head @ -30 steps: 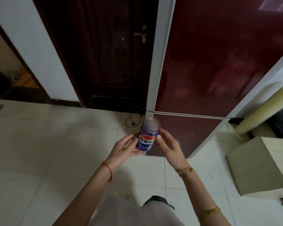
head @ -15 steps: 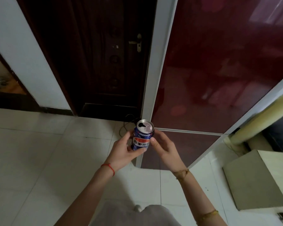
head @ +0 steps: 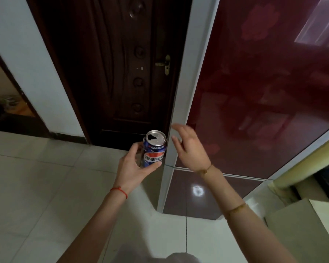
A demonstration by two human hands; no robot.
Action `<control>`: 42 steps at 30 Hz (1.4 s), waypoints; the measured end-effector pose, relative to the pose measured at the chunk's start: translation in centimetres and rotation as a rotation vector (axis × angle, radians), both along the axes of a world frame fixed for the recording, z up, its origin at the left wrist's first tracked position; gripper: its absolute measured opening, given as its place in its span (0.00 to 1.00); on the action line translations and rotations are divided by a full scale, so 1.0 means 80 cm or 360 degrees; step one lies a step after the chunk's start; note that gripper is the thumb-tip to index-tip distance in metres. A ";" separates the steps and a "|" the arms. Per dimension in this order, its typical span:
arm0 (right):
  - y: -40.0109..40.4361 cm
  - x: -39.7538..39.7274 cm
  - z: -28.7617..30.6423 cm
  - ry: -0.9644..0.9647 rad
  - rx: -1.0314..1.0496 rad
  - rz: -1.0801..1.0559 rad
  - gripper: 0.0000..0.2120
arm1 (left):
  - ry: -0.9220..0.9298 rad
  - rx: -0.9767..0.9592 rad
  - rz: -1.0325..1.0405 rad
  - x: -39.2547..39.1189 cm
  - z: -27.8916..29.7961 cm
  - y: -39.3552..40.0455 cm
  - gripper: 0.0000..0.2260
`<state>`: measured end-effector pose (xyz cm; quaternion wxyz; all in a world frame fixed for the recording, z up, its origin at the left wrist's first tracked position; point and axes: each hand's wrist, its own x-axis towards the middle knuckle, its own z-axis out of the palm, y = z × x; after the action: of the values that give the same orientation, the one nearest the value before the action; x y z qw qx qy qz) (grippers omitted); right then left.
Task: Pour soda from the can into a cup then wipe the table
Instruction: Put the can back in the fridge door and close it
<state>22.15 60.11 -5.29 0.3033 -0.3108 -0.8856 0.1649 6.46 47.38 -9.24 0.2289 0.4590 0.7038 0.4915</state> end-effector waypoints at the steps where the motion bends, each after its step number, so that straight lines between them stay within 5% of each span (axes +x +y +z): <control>1: 0.011 -0.008 0.007 -0.0056 0.0176 -0.0025 0.18 | -0.0007 0.0008 0.0032 -0.003 0.002 0.002 0.29; 9: 0.066 -0.068 0.057 -0.0553 0.1068 -0.0209 0.22 | -0.0035 0.0092 0.0148 -0.024 0.012 0.008 0.27; 21: 0.085 -0.093 0.046 -0.1425 0.1183 -0.0643 0.23 | -0.0077 0.0142 0.0092 -0.034 0.013 0.002 0.28; 36: 0.057 -0.109 0.057 -0.1565 0.1114 -0.0844 0.24 | -0.0102 0.0061 0.0071 -0.025 0.013 -0.037 0.28; 42: 0.023 -0.085 0.039 -0.1322 0.1262 -0.0802 0.18 | -0.0144 0.0087 0.0030 -0.025 0.010 -0.052 0.27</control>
<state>15.32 61.91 -2.15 0.0556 -0.4120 -0.8229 -0.3872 4.43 43.18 -8.40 0.2433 0.4358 0.6833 0.5329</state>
